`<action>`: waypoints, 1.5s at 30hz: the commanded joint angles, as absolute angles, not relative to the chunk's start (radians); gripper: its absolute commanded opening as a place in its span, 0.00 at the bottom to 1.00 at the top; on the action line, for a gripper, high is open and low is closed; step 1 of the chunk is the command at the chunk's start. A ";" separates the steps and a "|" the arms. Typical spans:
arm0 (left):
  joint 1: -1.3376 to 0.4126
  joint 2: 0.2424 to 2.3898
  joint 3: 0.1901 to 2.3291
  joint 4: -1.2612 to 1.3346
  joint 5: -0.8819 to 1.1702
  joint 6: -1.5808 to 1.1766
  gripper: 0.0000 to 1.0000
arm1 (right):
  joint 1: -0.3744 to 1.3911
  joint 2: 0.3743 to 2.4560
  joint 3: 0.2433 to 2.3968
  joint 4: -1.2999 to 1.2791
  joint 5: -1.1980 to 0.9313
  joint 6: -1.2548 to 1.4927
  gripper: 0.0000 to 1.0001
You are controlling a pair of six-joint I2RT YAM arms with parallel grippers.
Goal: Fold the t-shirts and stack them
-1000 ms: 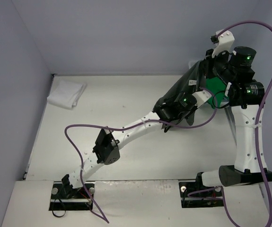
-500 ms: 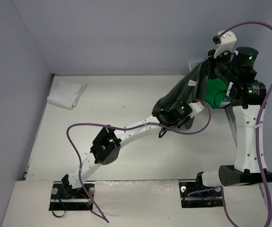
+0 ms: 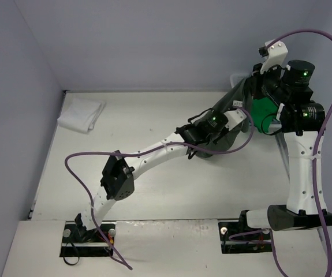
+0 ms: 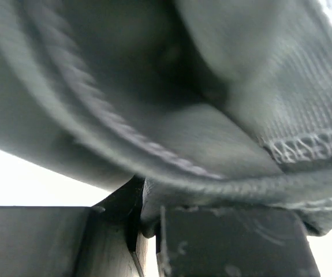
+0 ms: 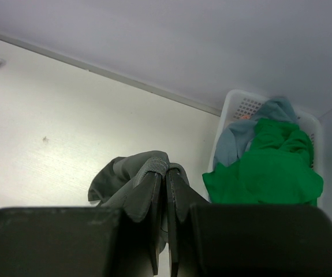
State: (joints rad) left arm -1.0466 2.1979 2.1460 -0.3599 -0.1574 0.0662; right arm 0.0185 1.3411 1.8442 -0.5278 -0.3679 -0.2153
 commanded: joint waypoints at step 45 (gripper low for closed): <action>-0.457 1.198 1.887 -0.353 0.120 0.057 0.00 | 0.005 0.971 1.735 -0.360 -0.677 -0.359 0.00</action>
State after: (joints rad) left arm -0.4934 1.2320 1.8164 -0.4019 0.1452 0.0620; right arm 0.0139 0.9688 1.7020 -0.4644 -0.7830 -0.3458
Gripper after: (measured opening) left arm 0.006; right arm 0.012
